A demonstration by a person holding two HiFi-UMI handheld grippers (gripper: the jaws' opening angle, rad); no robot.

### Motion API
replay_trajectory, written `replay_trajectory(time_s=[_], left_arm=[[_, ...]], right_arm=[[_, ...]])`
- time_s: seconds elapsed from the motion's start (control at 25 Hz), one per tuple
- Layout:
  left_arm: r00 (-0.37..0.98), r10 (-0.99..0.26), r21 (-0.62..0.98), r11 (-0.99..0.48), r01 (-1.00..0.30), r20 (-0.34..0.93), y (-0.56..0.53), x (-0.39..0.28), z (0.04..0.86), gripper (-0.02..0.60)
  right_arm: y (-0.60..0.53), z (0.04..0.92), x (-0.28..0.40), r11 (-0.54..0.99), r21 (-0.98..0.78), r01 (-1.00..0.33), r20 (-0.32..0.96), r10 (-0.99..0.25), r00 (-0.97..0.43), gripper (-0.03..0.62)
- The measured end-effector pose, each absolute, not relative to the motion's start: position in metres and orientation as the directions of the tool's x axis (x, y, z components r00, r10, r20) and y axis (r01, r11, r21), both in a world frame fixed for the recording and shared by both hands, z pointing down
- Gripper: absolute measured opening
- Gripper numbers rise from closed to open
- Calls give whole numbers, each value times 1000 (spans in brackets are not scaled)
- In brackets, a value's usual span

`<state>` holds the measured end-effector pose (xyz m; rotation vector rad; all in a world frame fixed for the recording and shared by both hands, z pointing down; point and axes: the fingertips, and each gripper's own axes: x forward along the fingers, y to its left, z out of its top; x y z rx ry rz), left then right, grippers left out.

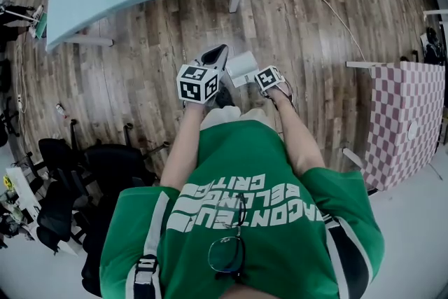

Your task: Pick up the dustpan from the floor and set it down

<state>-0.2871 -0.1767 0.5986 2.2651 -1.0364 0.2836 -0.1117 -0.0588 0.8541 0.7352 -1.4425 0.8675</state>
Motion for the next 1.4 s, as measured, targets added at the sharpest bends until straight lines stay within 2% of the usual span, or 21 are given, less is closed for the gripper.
replay_trajectory(time_s=[0.12,0.28,0.8,1.4], left_arm=[[672,-601,455,-498,-738,432,-180,-288,602,3],[675,-597,460,-498,-735,434,-187,-289,605,3],[676,-598,462,-497,-734,431,-193,-277,599,3],[577,-688,430,-402,-808,441,-199,-240,585,3]], right_arm=[[-65,856,-115,529,-68,-846,998,51,-48,165],[-73,857,-109,547,1,-837,1000,25,17,110],[-65,858,-105,548,0,-837,1000,10,6,110],[-73,847,-58,536,-43,-843,999,10,-44,115]])
